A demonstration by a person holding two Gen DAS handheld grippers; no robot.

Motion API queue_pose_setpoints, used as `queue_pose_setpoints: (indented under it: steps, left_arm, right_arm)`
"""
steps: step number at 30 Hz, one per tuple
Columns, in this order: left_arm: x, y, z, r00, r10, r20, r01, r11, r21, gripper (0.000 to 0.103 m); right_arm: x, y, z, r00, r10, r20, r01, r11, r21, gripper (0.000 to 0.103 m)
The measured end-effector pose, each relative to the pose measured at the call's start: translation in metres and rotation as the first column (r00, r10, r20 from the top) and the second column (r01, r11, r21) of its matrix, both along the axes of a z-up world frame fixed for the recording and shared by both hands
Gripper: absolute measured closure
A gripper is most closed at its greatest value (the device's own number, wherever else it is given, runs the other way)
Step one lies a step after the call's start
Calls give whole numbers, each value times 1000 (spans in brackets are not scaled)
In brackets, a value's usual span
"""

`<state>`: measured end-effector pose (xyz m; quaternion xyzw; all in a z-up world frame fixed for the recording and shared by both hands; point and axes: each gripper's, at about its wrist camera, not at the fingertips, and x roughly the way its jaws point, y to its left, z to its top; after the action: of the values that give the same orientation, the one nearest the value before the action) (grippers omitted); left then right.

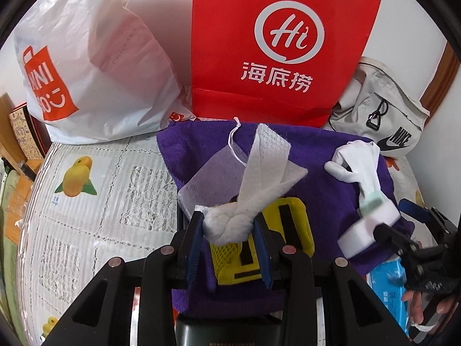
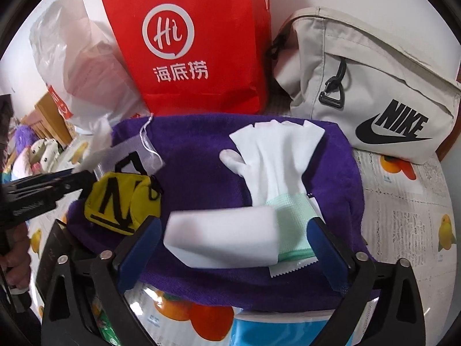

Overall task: Organize soft objects
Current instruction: 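Lower the tissue and sponge block onto the towel and open both tools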

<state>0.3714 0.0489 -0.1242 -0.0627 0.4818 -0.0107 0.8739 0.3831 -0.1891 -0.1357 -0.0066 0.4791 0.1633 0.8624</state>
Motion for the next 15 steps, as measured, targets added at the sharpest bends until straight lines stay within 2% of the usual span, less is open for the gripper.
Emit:
queue_pose_setpoints:
  steps: [7, 15]
  left_arm:
    - [11, -2, -4, 1000, 7, -7, -7, 1000, 6, 70]
    - [24, -11, -16, 999, -10, -43, 11, 1000, 28, 62]
  right_arm:
    - [4, -3, -3, 1000, -7, -12, 7, 1000, 21, 0]
    - [2, -23, 20, 997, -53, 57, 49, 997, 59, 0]
